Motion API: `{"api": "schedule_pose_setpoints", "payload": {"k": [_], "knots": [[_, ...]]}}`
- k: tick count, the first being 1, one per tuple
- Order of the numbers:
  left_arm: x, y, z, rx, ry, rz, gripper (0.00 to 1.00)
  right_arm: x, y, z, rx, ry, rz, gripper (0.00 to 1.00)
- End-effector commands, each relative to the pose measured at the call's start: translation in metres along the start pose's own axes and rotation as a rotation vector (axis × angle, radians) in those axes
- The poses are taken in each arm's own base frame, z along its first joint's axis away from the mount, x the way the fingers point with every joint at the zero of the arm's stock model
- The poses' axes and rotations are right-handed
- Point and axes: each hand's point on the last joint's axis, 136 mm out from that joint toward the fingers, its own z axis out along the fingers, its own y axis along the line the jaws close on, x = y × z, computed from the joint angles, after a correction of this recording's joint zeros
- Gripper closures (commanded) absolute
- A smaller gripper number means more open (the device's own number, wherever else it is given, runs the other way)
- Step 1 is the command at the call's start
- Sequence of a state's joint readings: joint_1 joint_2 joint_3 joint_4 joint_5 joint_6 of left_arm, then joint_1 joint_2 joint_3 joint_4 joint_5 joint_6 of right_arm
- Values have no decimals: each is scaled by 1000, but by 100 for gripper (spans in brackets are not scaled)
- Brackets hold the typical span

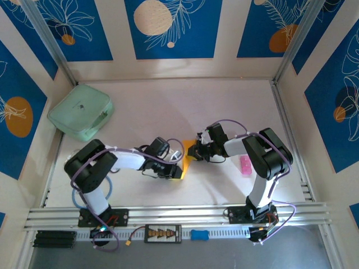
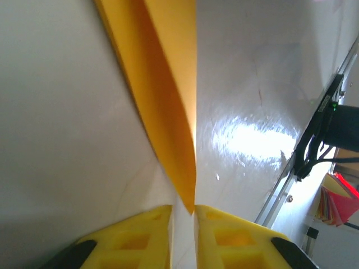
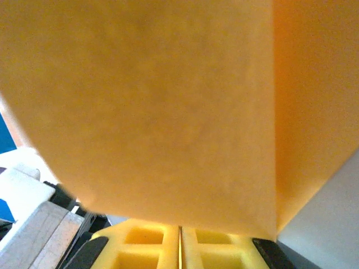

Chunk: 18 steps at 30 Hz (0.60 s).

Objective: Fold a paper plane with a square sheet of paper (pick it up from the middle)
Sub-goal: Fold the wing for the fifth time at the center of the table.

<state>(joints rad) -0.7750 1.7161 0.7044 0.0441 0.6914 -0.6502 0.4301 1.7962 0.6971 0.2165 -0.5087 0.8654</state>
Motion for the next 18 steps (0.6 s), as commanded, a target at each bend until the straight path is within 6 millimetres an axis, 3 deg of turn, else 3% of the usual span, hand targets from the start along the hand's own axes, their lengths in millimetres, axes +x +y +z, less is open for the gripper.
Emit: {"api": "schedule_pose_setpoints", "payload": {"k": [1,7,12,18], "knots": [[16,5,-9,-53,6,-41,82,19,-64,-1,214,-1,157,89],[-14,-27,-30,-28,-111,25,100,20,-63,-3,217,-7,156,89],[-44,-54,-28,44,-154,57,100,19,-62,-2,214,-7,156,89],[-61,-55,-12,63,-144,49,100,19,-61,-2,208,-6,162,89]]}}
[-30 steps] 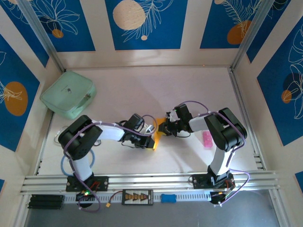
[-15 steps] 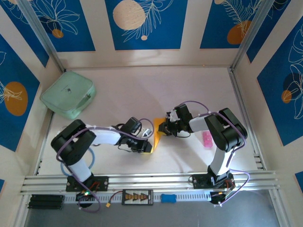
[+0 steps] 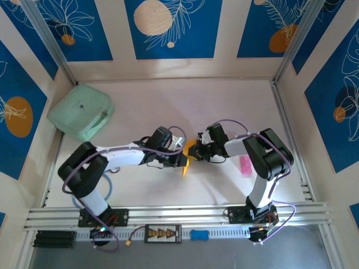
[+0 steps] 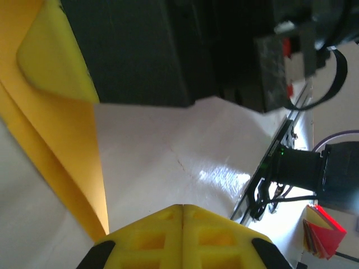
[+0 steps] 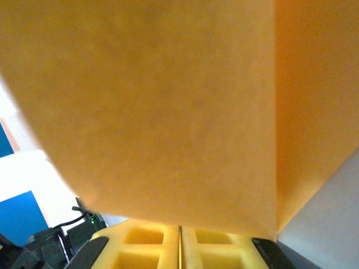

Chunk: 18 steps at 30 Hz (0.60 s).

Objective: Fold a paper plane with a square sheet of paper (pick it up from the middle)
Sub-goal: Fold the wing for the fifth time at the center of the table.

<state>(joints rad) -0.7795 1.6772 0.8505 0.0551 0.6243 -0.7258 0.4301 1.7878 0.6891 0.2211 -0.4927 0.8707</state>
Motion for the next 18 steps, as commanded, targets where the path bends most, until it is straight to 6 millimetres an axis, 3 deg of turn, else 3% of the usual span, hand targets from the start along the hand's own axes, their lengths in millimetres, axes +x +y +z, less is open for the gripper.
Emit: {"api": "schedule_pose_setpoints", "payload": {"k": [1,9,18], "knots": [[-5,-3,11,23,14,-5,100,20,-60,0,200,9,159,89],[-11,7,27,9,29,-21,100,20,-60,1,199,9,161,89],[4,34,37,-69,80,-48,99,21,-62,1,205,12,166,89]]}}
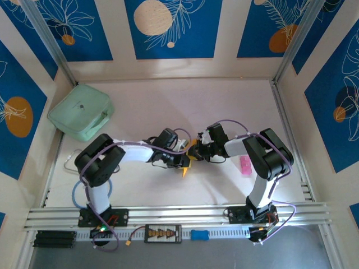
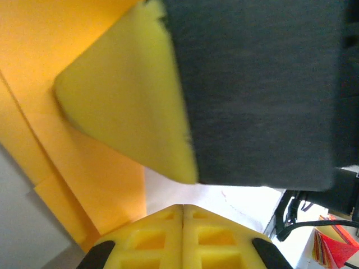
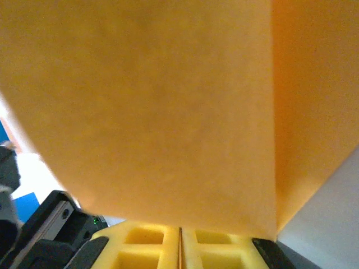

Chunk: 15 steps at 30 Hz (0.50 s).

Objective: Fold a paper plane with a square sheet of paper (pick it up from the middle)
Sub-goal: Fold the wing for the fifth time at the center of the table.

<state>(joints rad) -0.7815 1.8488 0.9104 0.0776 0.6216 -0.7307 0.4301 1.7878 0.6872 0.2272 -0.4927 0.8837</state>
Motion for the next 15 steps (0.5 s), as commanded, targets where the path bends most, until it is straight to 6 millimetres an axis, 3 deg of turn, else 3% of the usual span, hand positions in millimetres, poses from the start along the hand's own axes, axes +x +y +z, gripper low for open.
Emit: {"api": "schedule_pose_setpoints", "payload": {"k": [1,6,15], "knots": [[10,7,5,-32,38,9,99,21,-63,1,208,12,157,89],[32,29,3,-111,97,-11,99,21,-65,0,211,11,161,89],[60,34,-5,-155,169,-2,99,22,-67,-1,216,10,167,89]]}}
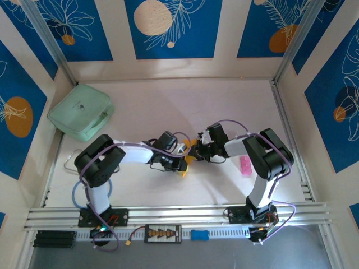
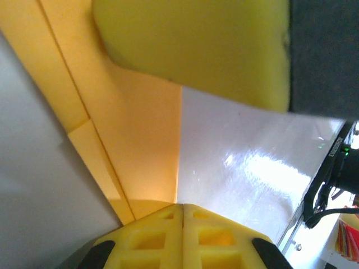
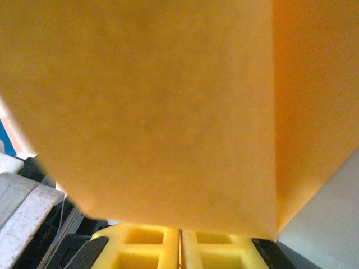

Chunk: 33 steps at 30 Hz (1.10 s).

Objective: Fold a paper plane with a square sheet of paper (pick it up from the middle)
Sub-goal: Fold the wing for the fifth time at the center of the table.

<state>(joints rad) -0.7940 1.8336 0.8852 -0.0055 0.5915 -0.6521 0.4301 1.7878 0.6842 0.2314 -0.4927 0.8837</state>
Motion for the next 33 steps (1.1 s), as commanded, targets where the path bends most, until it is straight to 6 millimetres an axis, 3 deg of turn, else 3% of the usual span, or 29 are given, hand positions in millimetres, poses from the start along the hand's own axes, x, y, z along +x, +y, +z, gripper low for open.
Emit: {"api": "schedule_pose_setpoints", "payload": {"k": [1,11,18,26,33], "knots": [[43,17,-3,-93,128,-25,99,22,-67,-1,218,12,170,89],[80,31,-8,-205,199,4,99,21,-67,-2,219,10,170,89],[83,26,-14,-214,181,29,100,22,-65,-2,217,12,172,89],[35,-28,-45,-86,-32,117,100,23,-56,-5,194,-2,188,89],[-11,-40,-38,-20,-107,76,100,28,-49,-8,189,-29,242,89]]}}
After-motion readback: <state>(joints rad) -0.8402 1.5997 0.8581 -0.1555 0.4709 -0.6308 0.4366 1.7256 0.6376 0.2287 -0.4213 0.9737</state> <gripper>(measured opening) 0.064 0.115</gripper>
